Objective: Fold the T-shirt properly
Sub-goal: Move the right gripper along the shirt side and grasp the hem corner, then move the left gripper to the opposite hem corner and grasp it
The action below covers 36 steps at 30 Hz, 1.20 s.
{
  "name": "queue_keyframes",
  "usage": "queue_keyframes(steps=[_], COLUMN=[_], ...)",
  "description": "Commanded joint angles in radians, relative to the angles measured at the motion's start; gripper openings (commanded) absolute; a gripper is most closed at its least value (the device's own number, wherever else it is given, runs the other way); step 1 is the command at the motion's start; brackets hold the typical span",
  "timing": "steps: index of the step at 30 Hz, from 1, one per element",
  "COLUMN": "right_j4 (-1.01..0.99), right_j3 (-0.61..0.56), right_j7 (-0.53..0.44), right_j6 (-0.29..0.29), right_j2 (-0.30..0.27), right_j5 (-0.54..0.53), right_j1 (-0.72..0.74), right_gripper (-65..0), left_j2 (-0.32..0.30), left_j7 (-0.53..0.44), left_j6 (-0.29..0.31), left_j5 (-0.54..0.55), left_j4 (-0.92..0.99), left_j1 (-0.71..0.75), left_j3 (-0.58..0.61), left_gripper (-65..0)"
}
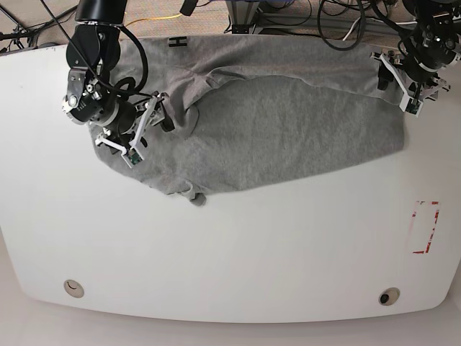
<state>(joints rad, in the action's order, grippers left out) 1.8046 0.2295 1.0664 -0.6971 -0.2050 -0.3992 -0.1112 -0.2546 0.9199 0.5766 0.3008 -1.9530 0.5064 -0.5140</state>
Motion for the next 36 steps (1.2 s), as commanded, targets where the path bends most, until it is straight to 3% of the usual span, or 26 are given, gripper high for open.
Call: queue_keyframes(steps=[1,6,10,16,24,26,29,33,36], right_j4=[0.005,-0.142,-0.288,-0.538,-0.717,-0.717,-0.716,-0.704,-0.704], right_j3=[0.067,0.136,0.166,0.164,0.158,0.158,0.158,0.156,0.156], right_j7=[-0.019,-0.019,-0.039,-0.191,-0.283,-0.282,-0.28,-0.28,-0.28], right_j6=[-0.001,-0.001,-0.001,-0.001,-0.001,-0.001,-0.001,-0.001,-0.001], right_j2=[-0.011,-0.017,-0.032,-0.05,-0.072,-0.064,-0.041,-0.027,-0.027], right_j5=[-0.016,-0.01,0.073,0.222,0.237,0.237,0.236,0.239,0.237], right_j1=[0.055,0.176,0.282,0.41,0.45,0.445,0.41,0.4,0.379], right_gripper=[-22.0,-22.0,-22.0,-22.0,-22.7,-27.6,-44.7,-61.2,-63.9], left_j2=[-0.013,-0.013,-0.013,-0.013,-0.013,-0.012,-0.004,0.048,0.056], left_j7=[-0.017,-0.017,-0.017,-0.017,-0.017,-0.017,-0.017,-0.012,0.072], left_j6=[0.001,0.001,0.001,0.001,0.0,0.0,0.0,-0.004,-0.007], left_j5=[0.007,0.008,0.008,0.007,0.008,0.01,0.013,0.005,0.005], left_j4=[-0.015,-0.015,-0.015,-0.015,-0.015,-0.016,-0.016,-0.013,0.014], left_j1=[0.001,-0.002,-0.038,-0.048,-0.051,-0.076,-0.11,-0.21,-0.283], left_j3=[-0.005,-0.005,-0.008,-0.01,-0.011,-0.015,-0.084,-0.189,-0.232], left_gripper=[-27.6,-27.6,-27.6,-27.6,-27.6,-27.6,-27.6,-27.2,-22.6])
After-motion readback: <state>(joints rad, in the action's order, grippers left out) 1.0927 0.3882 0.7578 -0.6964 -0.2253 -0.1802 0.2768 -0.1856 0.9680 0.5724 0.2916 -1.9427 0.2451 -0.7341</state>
